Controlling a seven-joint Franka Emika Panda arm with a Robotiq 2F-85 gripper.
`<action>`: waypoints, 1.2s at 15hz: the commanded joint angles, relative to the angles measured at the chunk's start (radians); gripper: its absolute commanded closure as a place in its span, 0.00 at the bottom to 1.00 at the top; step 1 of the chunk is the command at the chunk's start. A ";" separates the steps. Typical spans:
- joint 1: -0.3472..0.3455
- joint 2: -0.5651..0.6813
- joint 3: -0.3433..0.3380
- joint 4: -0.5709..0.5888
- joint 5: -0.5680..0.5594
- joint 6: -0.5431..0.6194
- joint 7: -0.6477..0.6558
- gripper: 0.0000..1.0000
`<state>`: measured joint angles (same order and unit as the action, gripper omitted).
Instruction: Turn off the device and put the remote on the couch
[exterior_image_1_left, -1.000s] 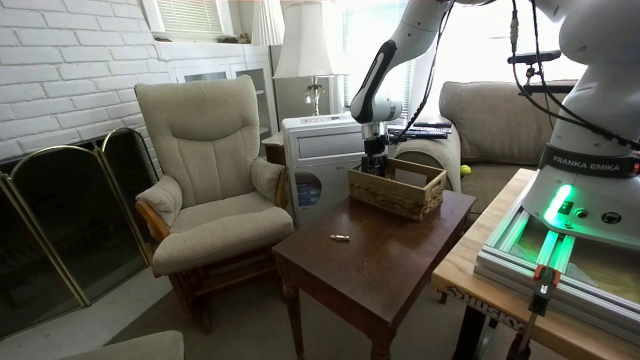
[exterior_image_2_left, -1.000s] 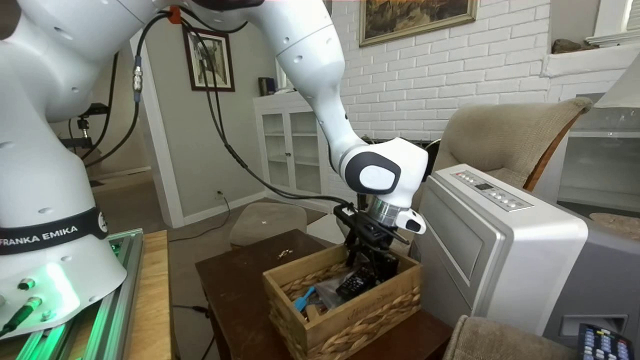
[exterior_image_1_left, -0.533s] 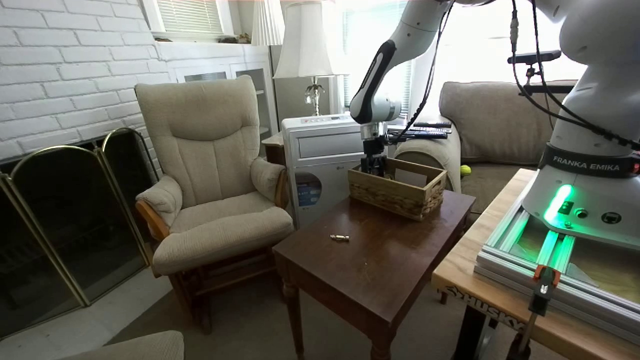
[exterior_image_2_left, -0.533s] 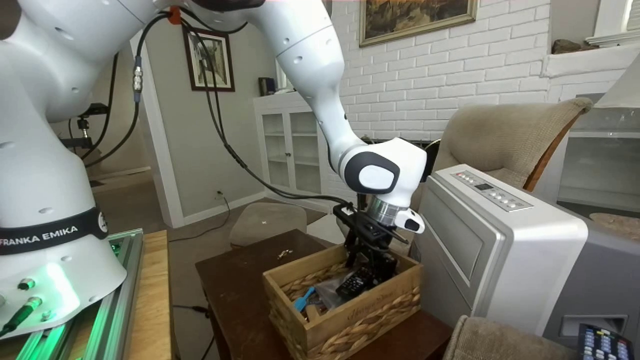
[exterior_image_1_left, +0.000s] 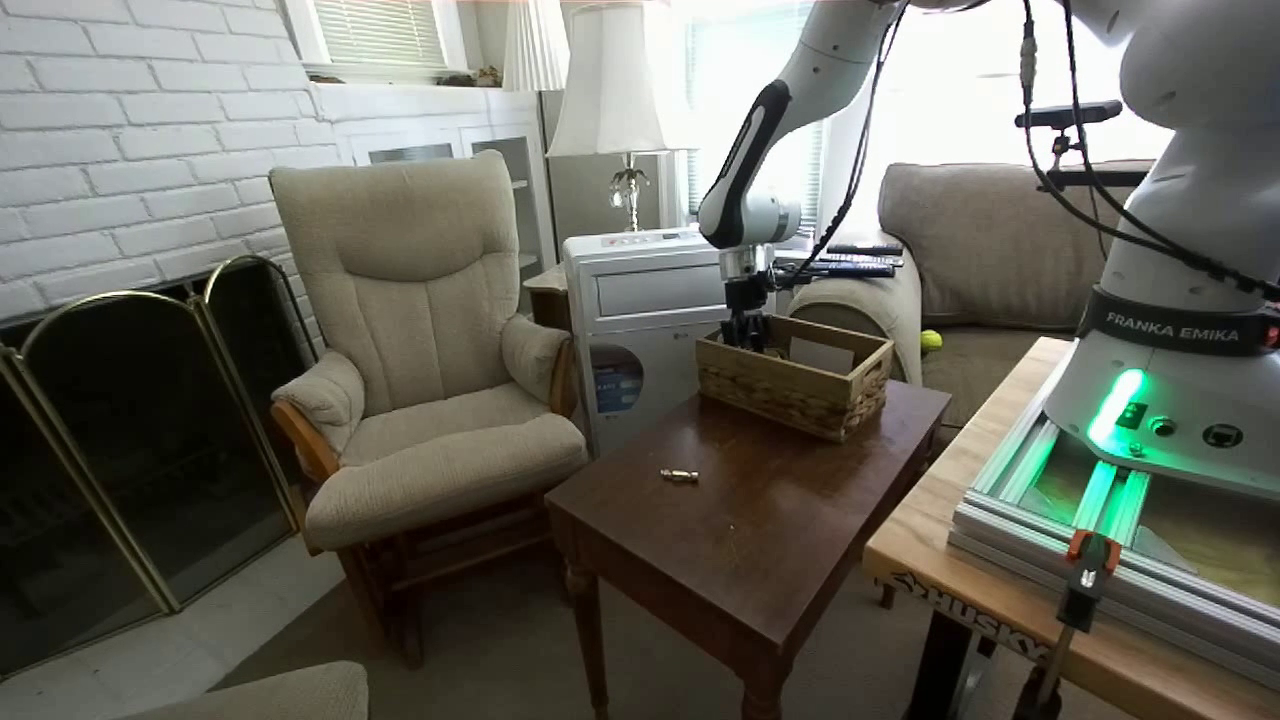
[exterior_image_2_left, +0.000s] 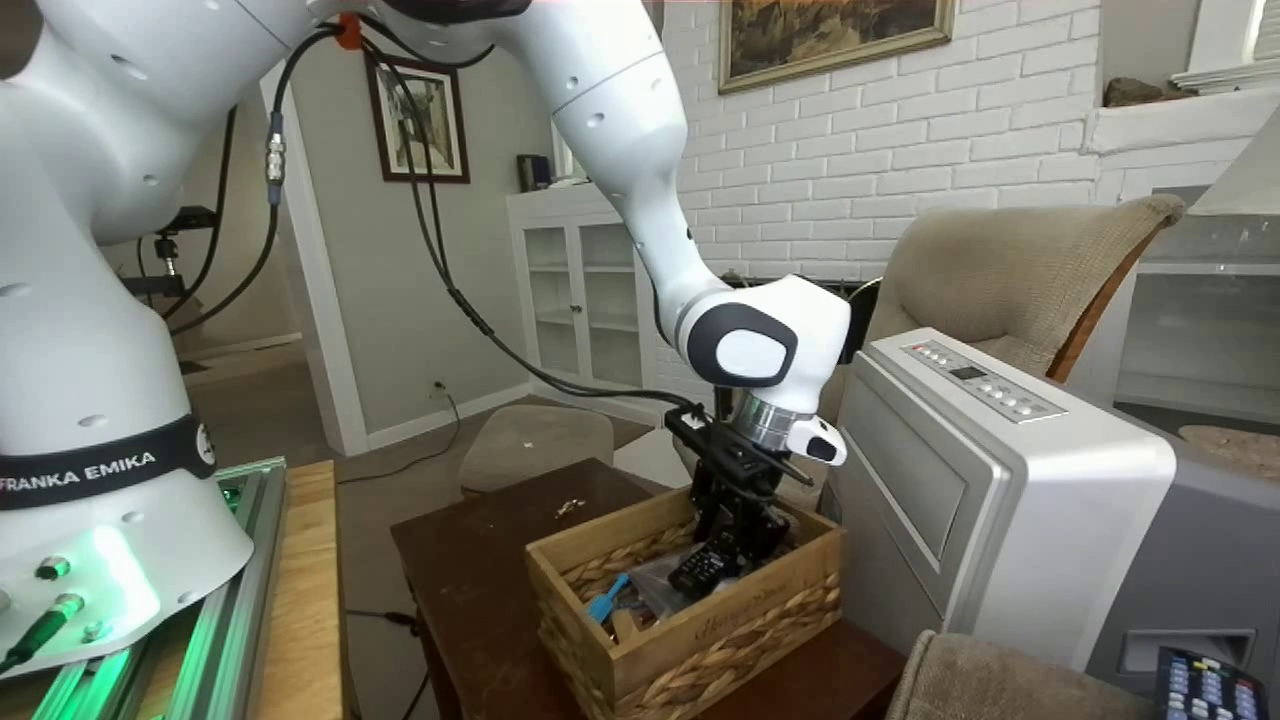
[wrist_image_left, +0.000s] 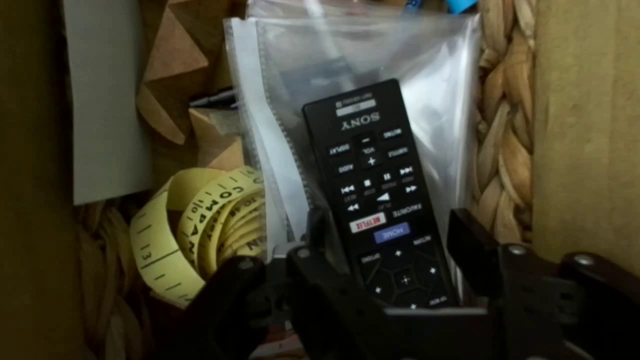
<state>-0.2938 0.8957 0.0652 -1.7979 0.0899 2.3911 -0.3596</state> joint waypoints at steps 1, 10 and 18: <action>0.011 0.015 -0.007 0.014 0.008 0.000 0.018 0.21; 0.015 0.016 -0.011 0.016 0.007 0.003 0.020 0.77; 0.020 0.015 -0.019 0.014 0.004 0.009 0.022 0.44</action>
<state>-0.2850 0.8916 0.0508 -1.7940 0.0898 2.3920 -0.3584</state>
